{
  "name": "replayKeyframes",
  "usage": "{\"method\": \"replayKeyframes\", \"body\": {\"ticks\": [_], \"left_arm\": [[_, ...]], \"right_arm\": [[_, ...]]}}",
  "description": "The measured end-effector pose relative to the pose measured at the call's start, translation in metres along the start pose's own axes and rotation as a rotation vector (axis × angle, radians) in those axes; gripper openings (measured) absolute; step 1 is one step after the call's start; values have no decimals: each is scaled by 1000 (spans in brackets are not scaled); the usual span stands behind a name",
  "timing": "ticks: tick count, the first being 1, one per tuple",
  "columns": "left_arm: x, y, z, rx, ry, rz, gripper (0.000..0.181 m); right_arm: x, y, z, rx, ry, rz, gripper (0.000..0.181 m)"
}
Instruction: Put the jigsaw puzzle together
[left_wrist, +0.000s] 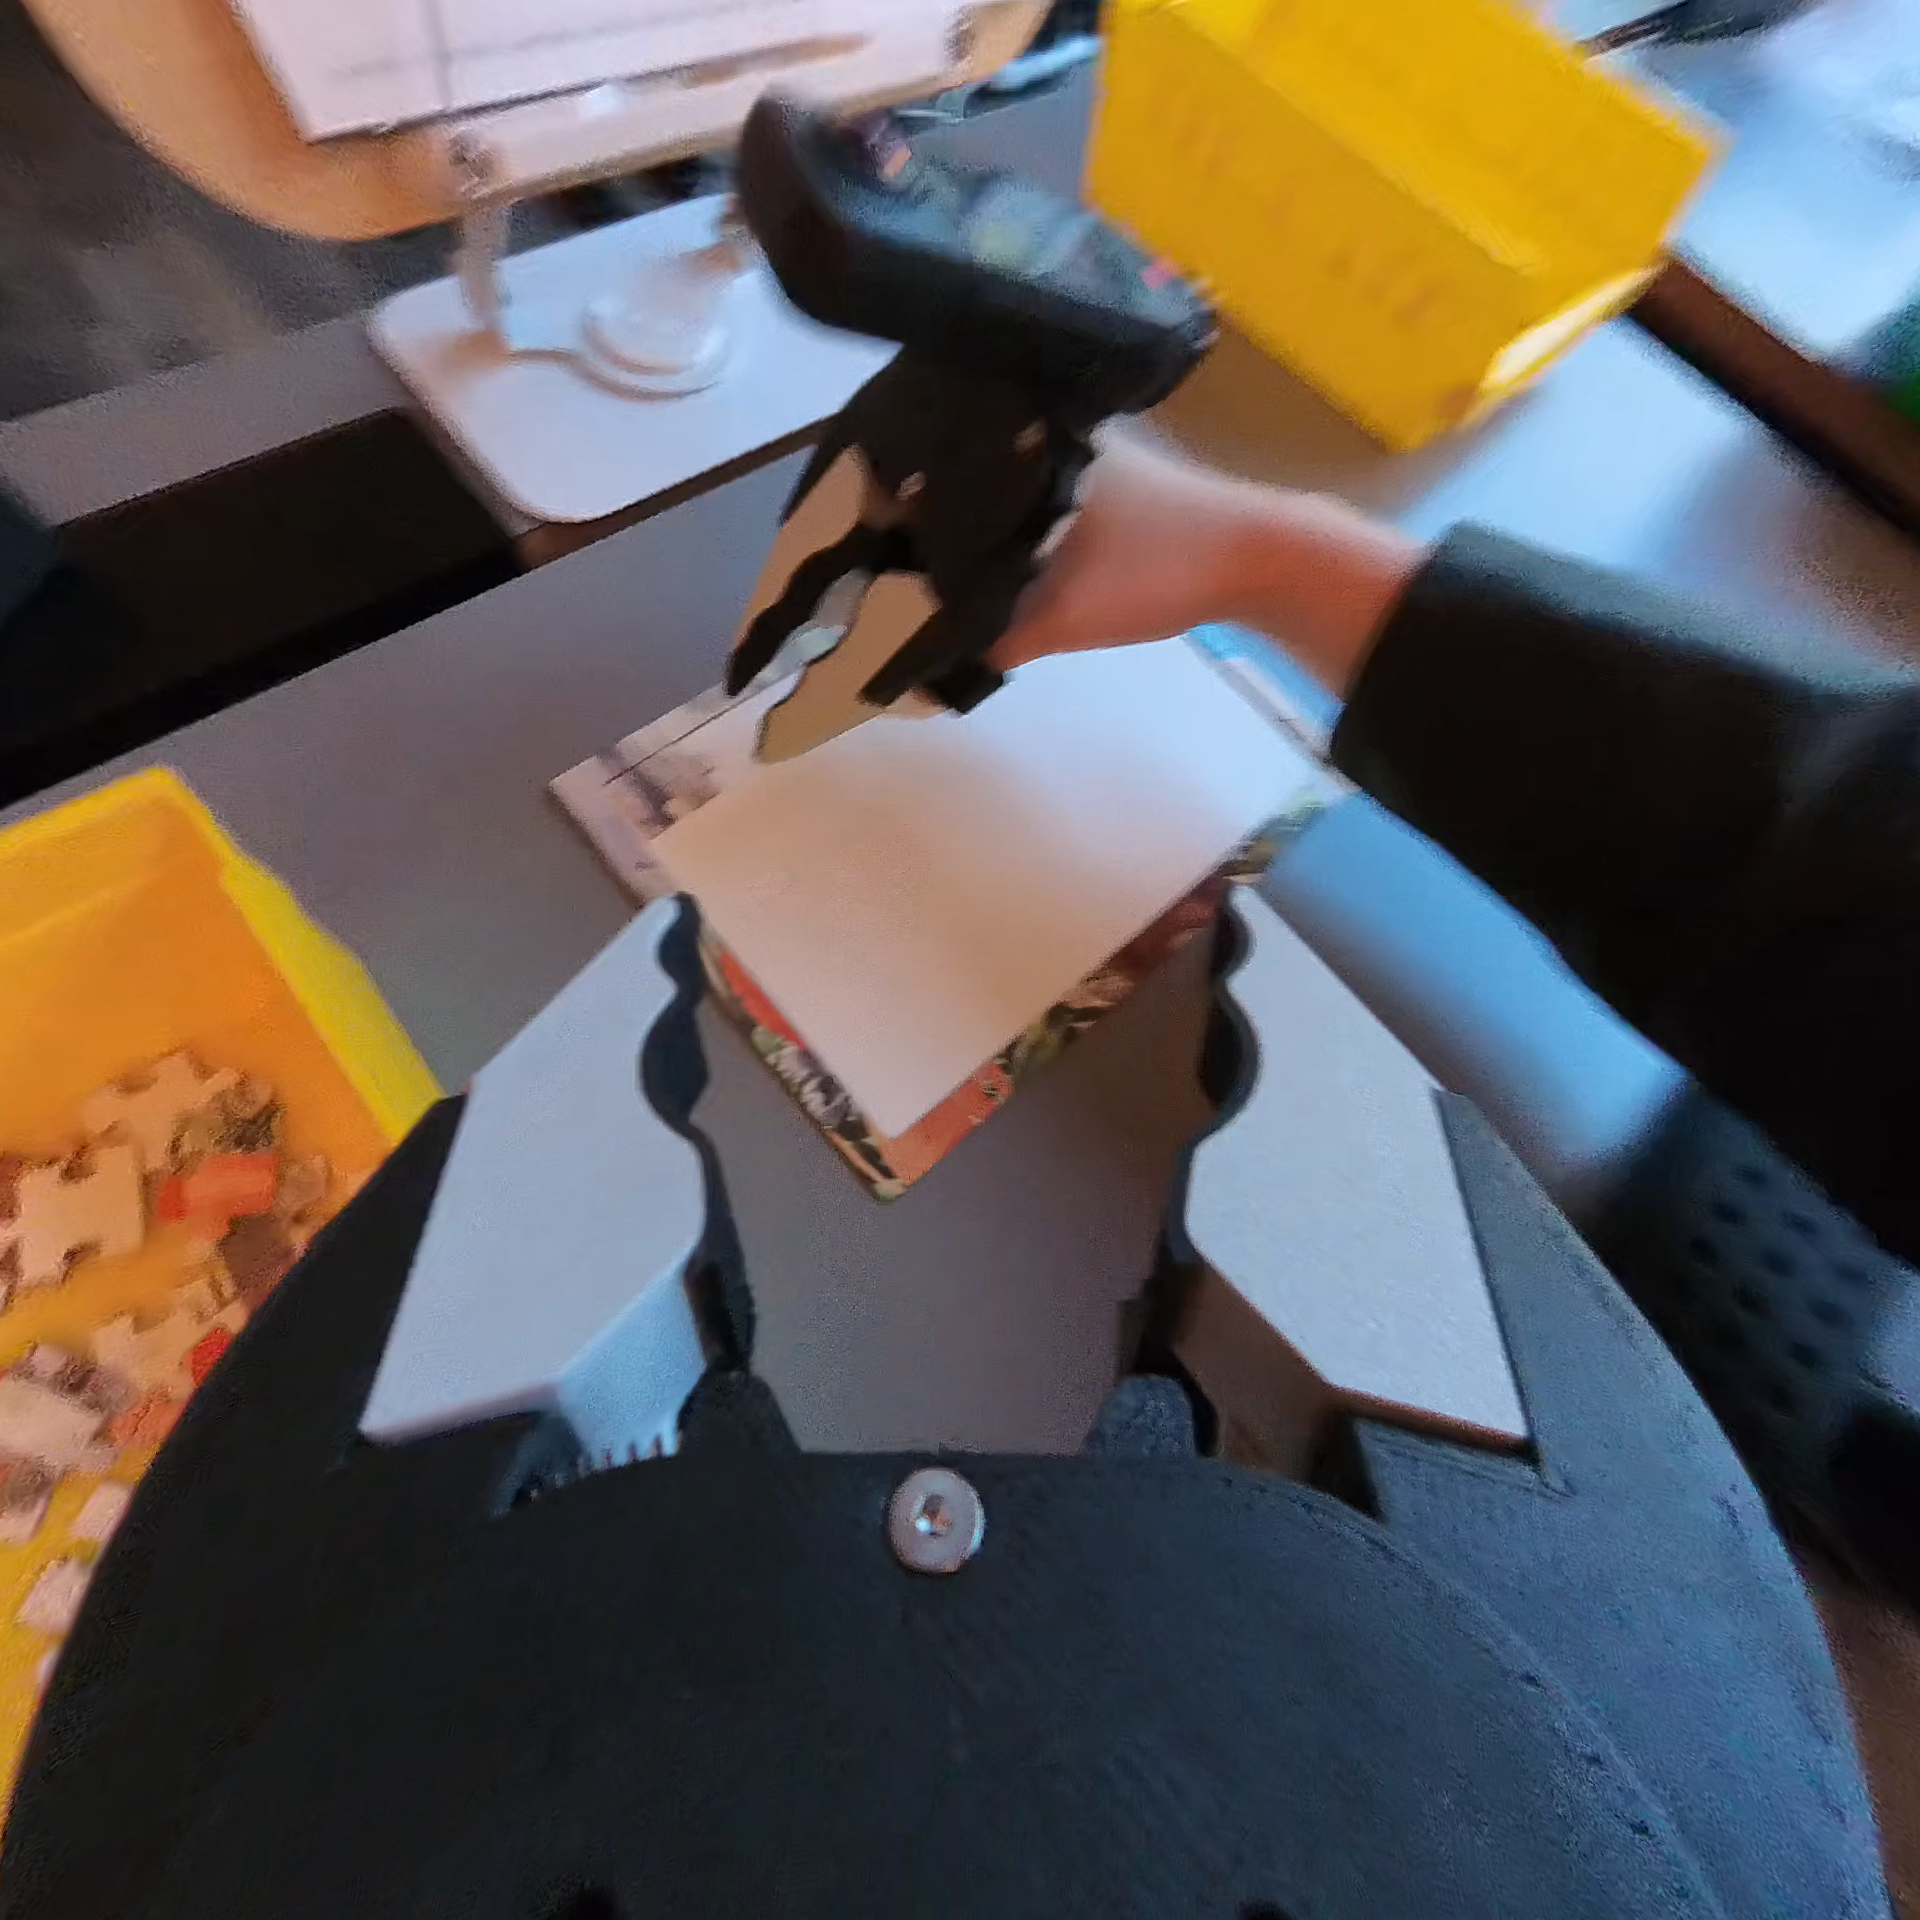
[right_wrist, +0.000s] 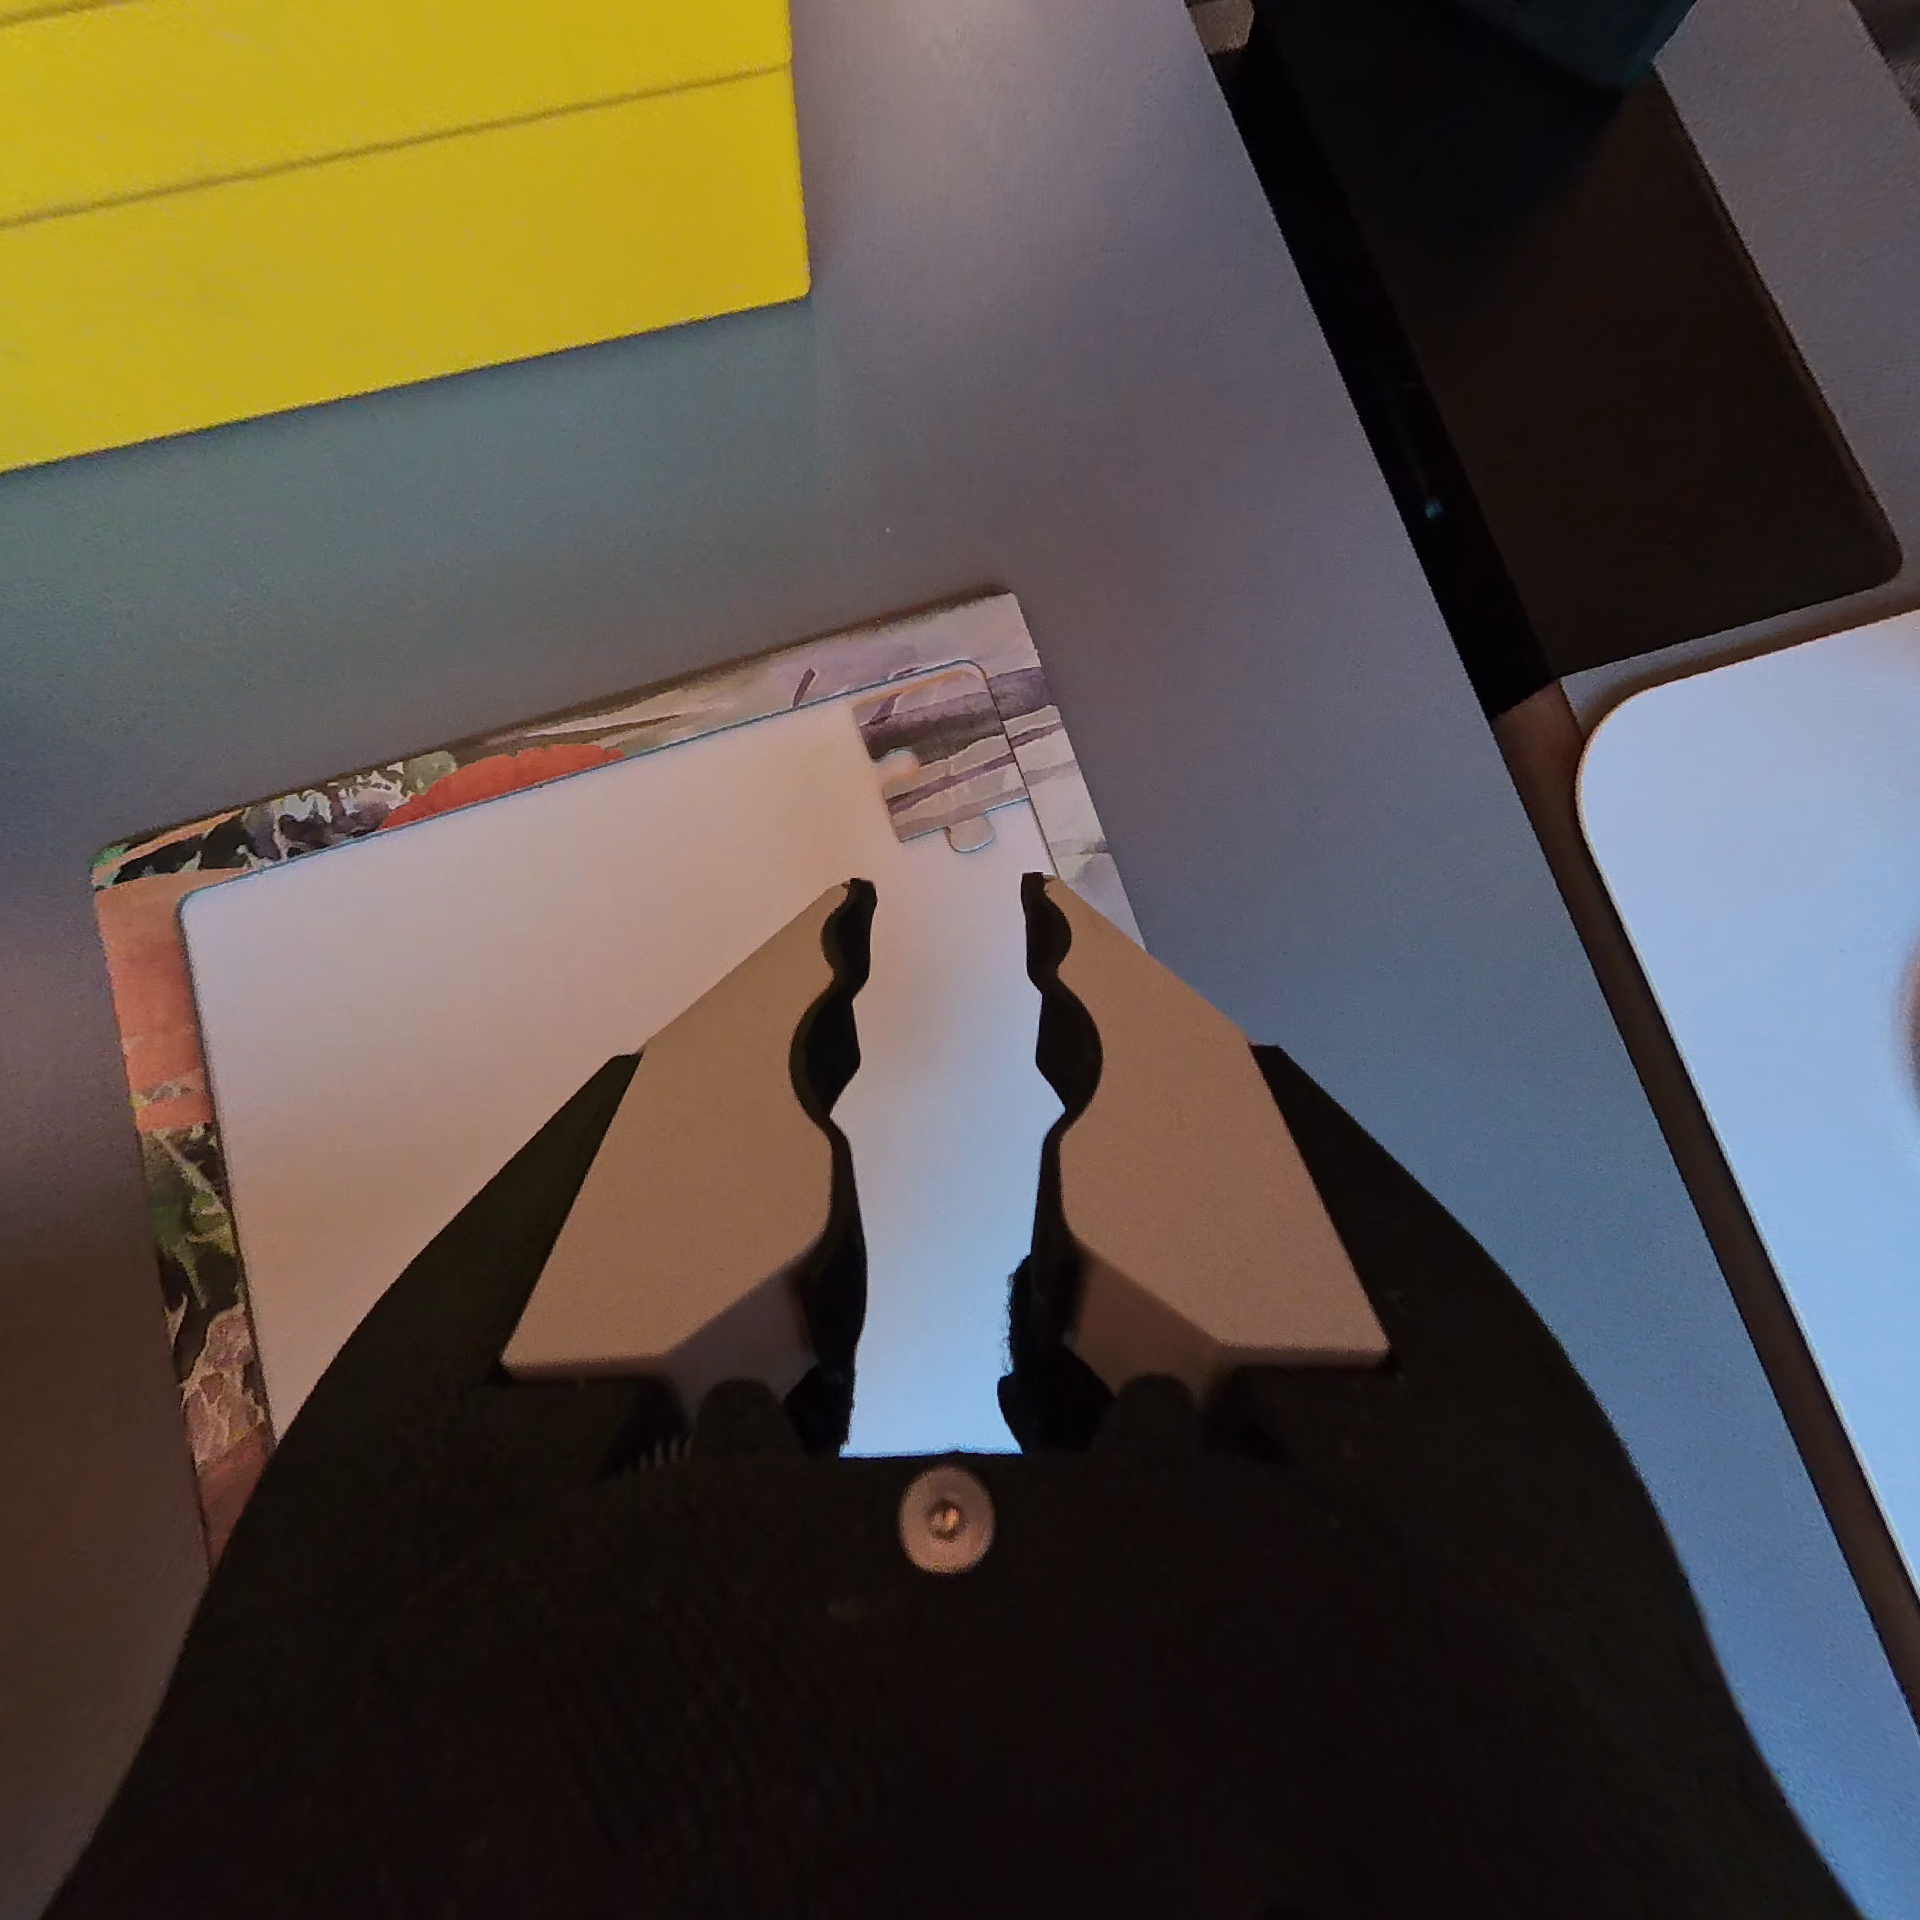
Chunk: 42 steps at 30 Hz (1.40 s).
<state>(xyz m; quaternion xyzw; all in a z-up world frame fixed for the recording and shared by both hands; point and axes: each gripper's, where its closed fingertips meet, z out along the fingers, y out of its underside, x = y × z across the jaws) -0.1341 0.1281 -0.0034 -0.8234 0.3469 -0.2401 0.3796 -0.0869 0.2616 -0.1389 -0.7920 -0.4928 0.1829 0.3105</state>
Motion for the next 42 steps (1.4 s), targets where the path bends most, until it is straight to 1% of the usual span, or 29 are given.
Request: {"method": "replayKeyframes", "body": {"ticks": [1,3,5,7,9,12,16,19,21,26,35,42], "left_arm": [[1,14,11,1,-49,29,103],[8,44,37,-22,-102,91,109],[8,68,64,-47,-151,162,109],[0,83,84,-59,-204,200,109],[-5,93,98,-59,-210,203,109],[-12,106,105,-77,-222,186,113],[-5,112,109,-79,-149,126,116],[-5,121,115,-120,-134,118,121],[-7,121,115,-108,-142,108,116],[-6,120,115,-88,-149,100,116],[-6,121,115,-88,-143,101,115],[-6,121,114,-87,-141,104,113]], "right_arm": [[0,0,0,9,-2,4,31],[-1,1,1,11,1,4,32],[-1,0,0,11,13,1,32],[-2,-4,-1,29,21,1,32],[-4,-7,0,37,19,0,32],[-4,-5,8,21,7,2,33],[-3,-5,19,30,-6,23,38],[-1,-4,22,30,-9,28,40],[1,-2,23,26,-7,29,40],[-2,4,26,17,-29,35,40],[0,2,31,13,-23,42,29],[-2,-2,34,18,-27,30,26]]}}
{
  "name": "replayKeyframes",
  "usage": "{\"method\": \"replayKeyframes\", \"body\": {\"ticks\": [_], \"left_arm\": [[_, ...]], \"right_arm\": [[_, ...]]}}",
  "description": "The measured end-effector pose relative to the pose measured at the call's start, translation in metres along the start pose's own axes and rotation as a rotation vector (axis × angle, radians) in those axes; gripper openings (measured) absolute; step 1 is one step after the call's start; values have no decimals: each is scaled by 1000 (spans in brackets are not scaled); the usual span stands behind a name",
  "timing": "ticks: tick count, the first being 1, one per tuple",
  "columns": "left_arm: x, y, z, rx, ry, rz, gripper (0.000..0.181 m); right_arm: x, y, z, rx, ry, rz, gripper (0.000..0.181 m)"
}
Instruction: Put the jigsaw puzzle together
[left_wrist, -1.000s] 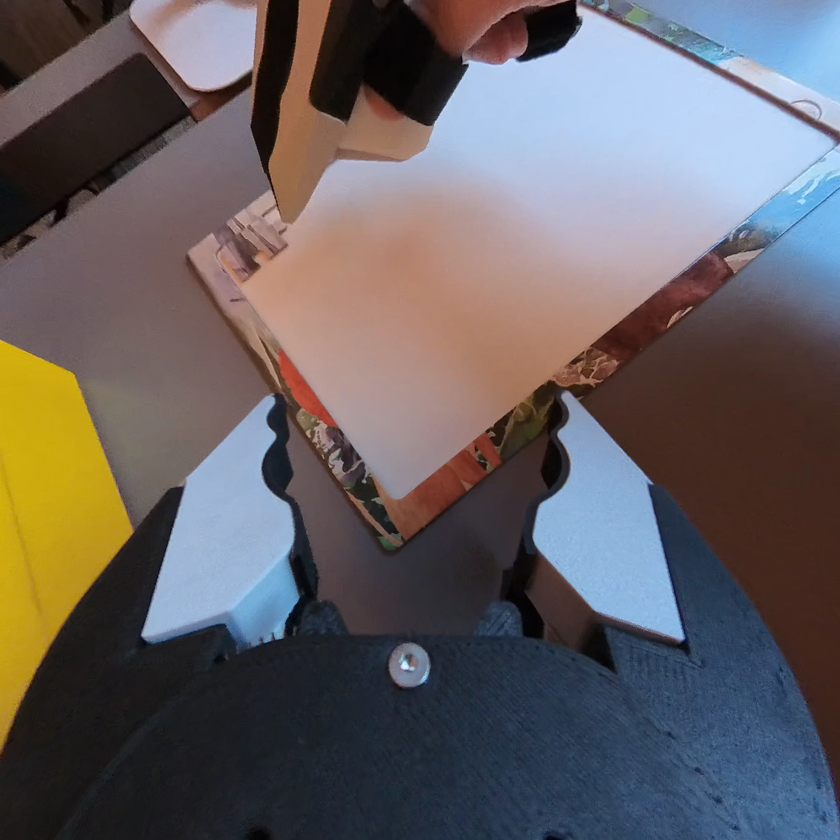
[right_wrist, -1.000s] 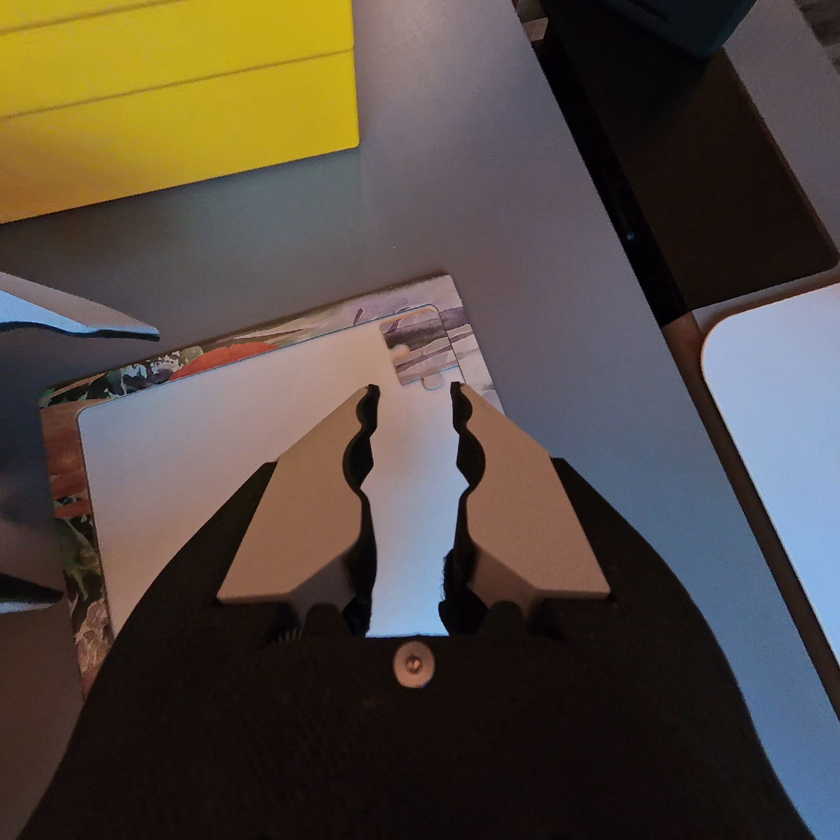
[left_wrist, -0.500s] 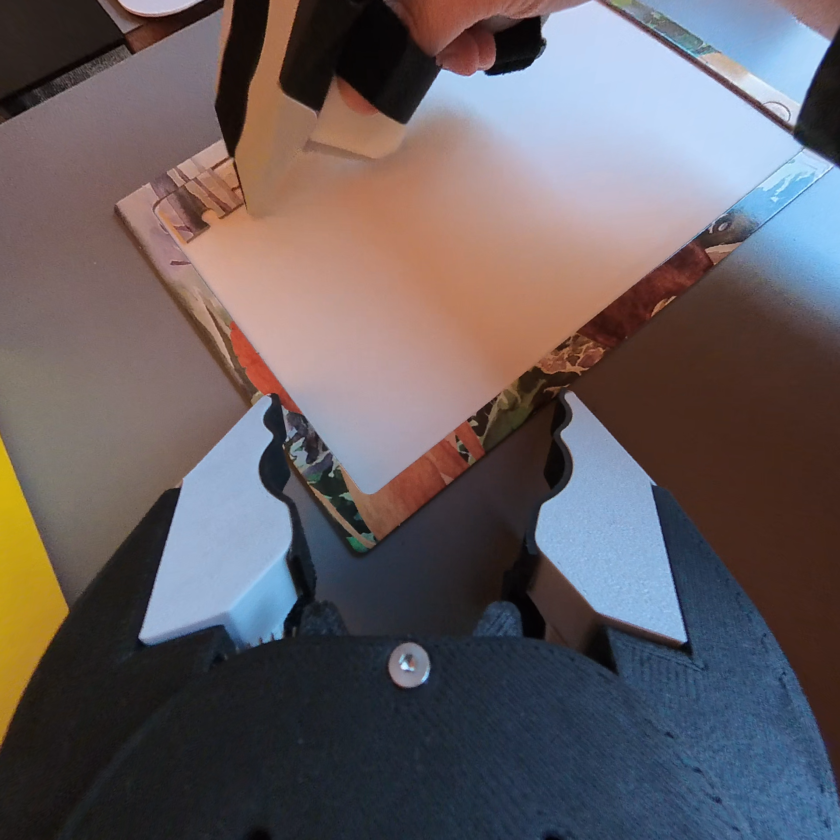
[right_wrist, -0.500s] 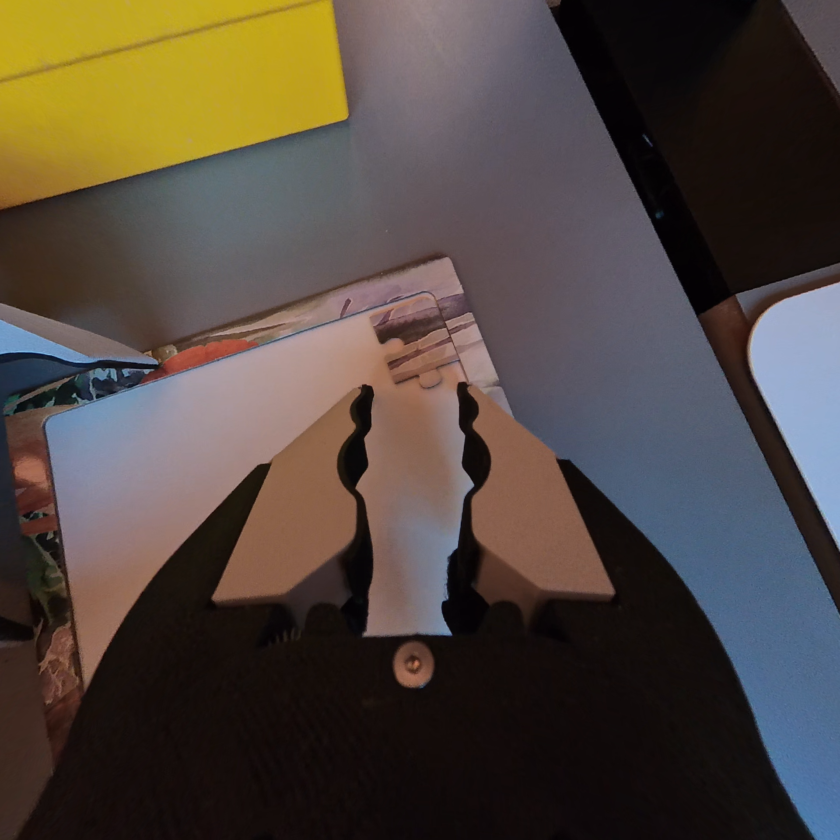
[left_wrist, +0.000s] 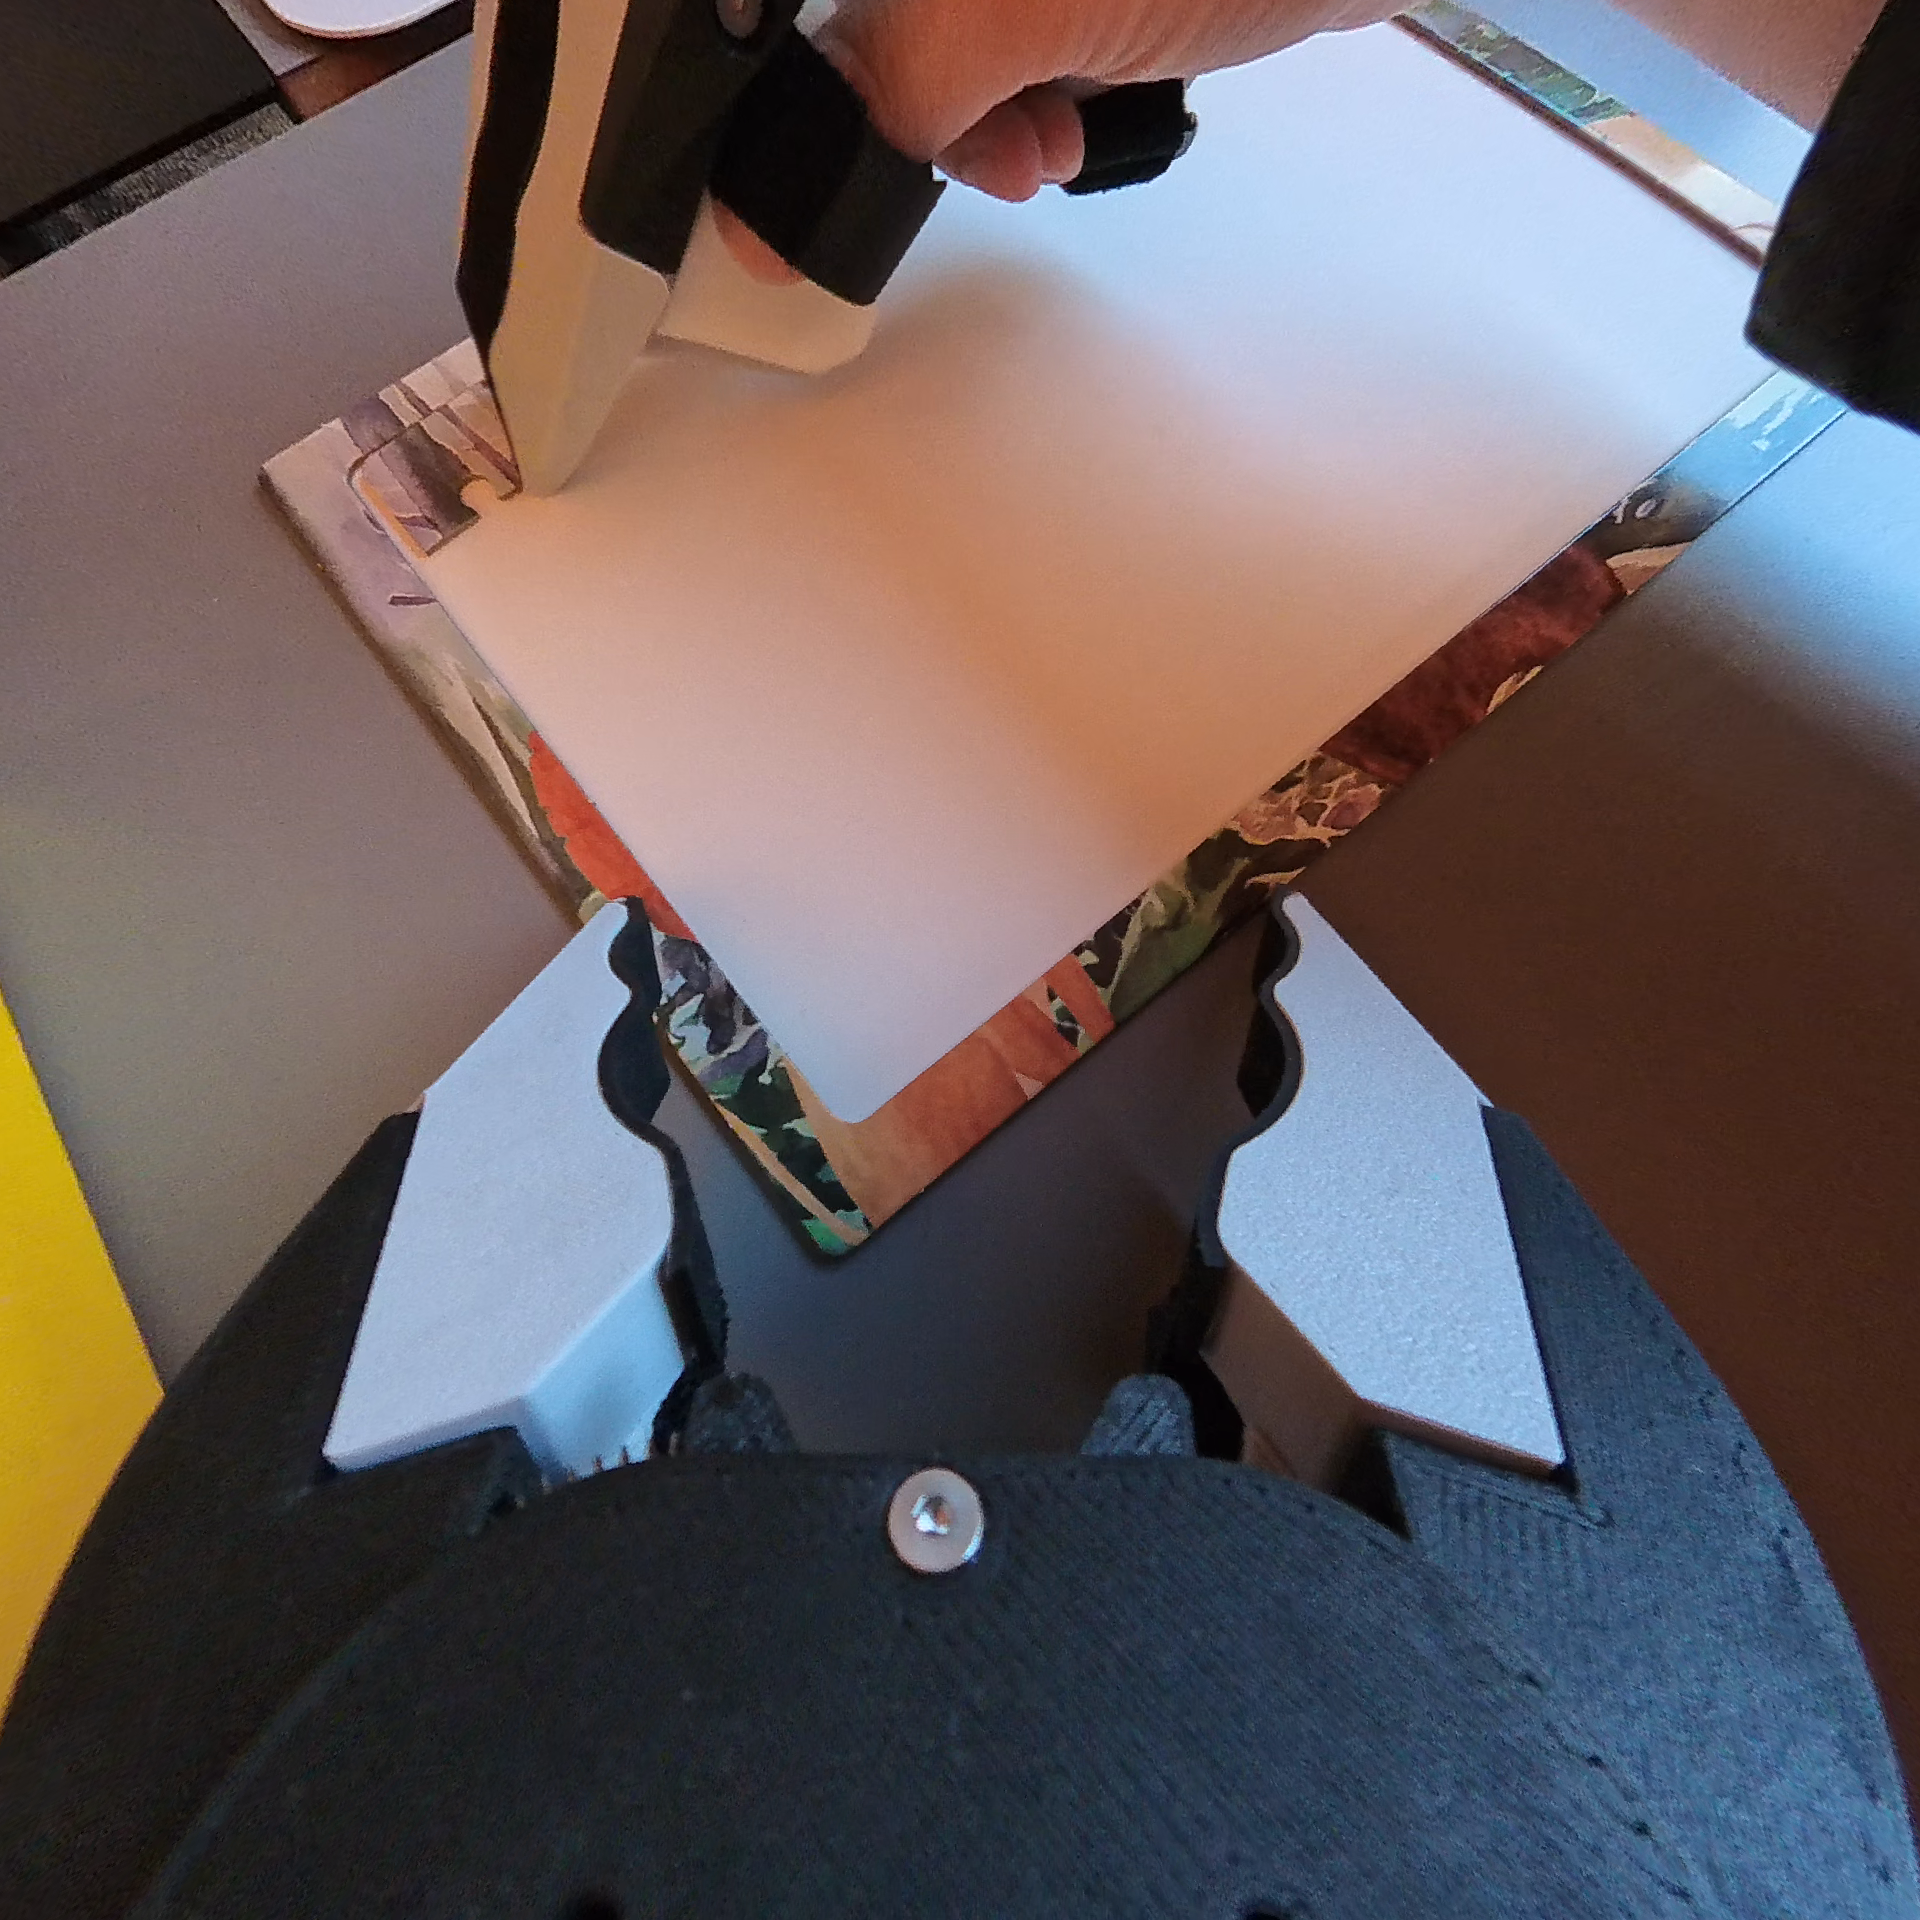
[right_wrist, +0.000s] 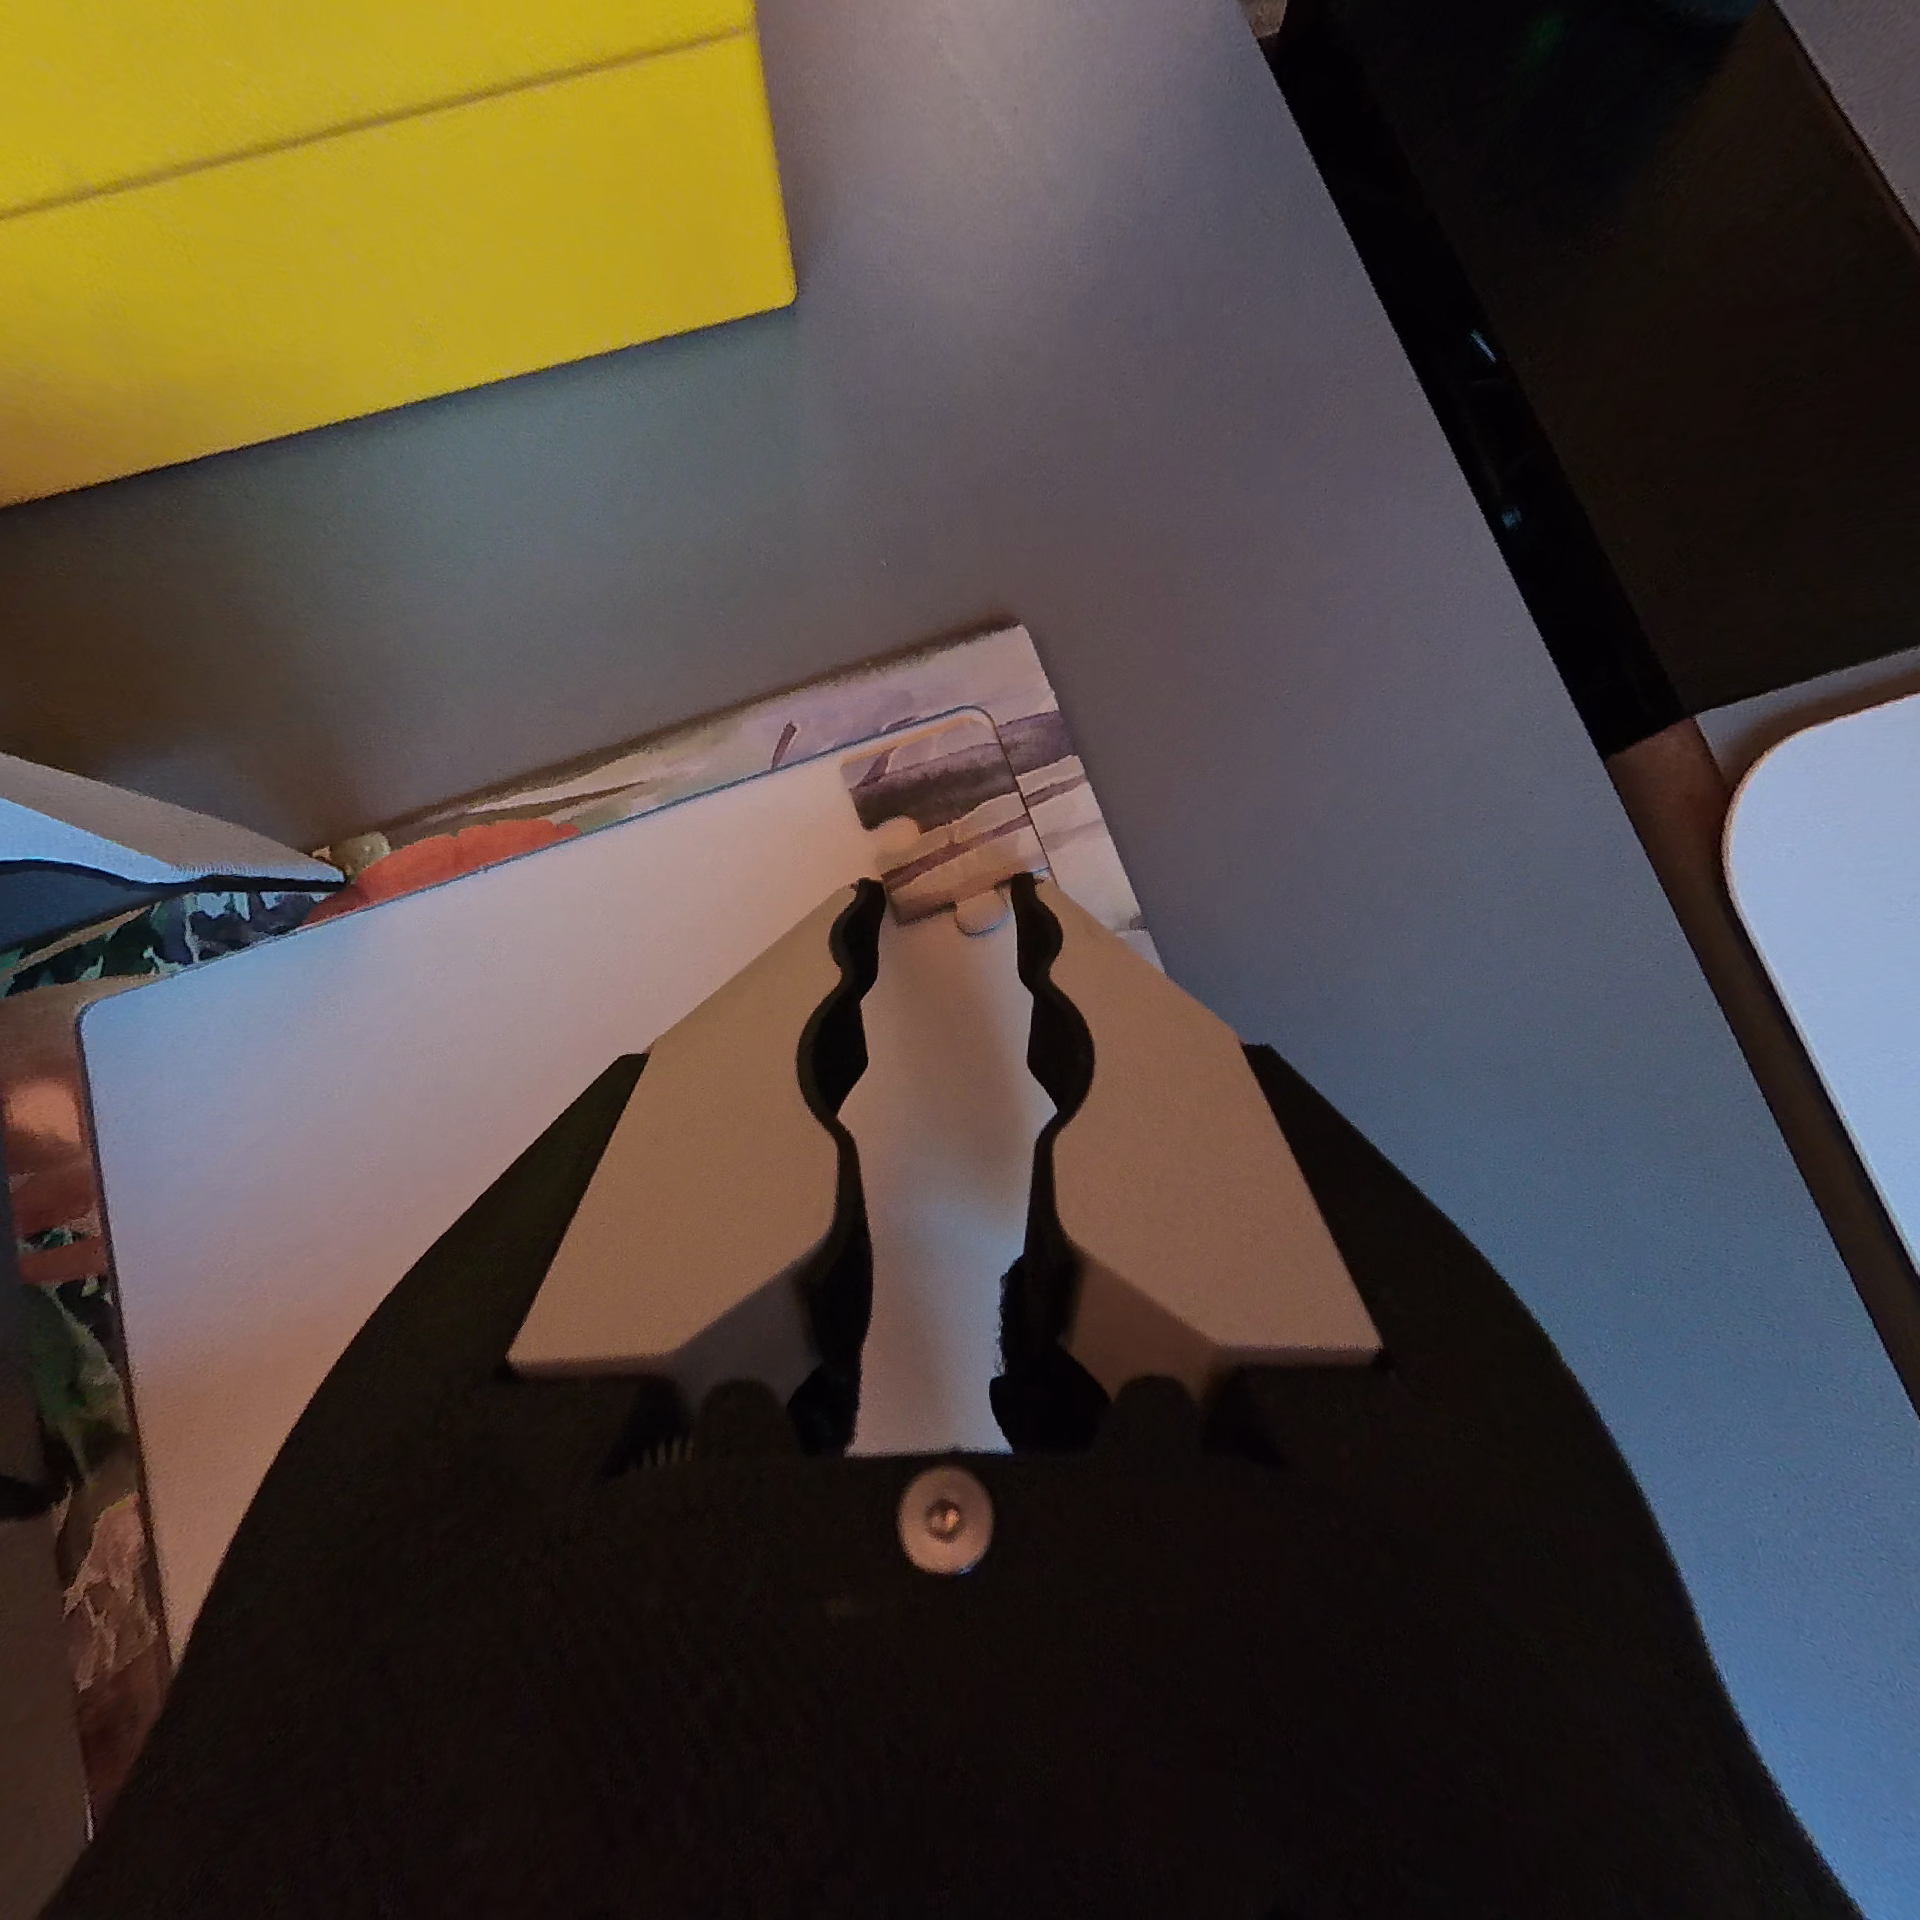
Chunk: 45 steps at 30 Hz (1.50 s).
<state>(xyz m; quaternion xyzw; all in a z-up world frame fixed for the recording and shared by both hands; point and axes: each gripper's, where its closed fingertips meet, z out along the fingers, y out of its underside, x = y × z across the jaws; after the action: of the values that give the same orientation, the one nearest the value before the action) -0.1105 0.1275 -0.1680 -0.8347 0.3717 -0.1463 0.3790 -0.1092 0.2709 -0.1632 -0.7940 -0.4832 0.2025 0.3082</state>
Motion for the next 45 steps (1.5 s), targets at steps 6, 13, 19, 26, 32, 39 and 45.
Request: {"method": "replayKeyframes", "body": {"ticks": [6,13,19,26,32,39,45], "left_arm": [[0,0,-1,0,1,1,113],[0,1,-2,2,2,2,111],[-1,1,-2,2,1,1,110],[-2,1,-2,4,2,2,108],[-3,3,-4,4,-1,1,107],[-4,4,-6,5,-7,-3,107],[-4,4,-6,6,4,5,107]], "right_arm": [[-1,-4,4,-5,9,-13,26],[-2,-5,5,-18,21,-17,26],[-2,-6,6,-19,30,-8,26],[0,-7,6,-12,51,-13,33],[-6,-1,-15,31,57,-35,44],[0,56,-92,61,209,-12,48],[38,126,-161,25,378,262,58]]}}
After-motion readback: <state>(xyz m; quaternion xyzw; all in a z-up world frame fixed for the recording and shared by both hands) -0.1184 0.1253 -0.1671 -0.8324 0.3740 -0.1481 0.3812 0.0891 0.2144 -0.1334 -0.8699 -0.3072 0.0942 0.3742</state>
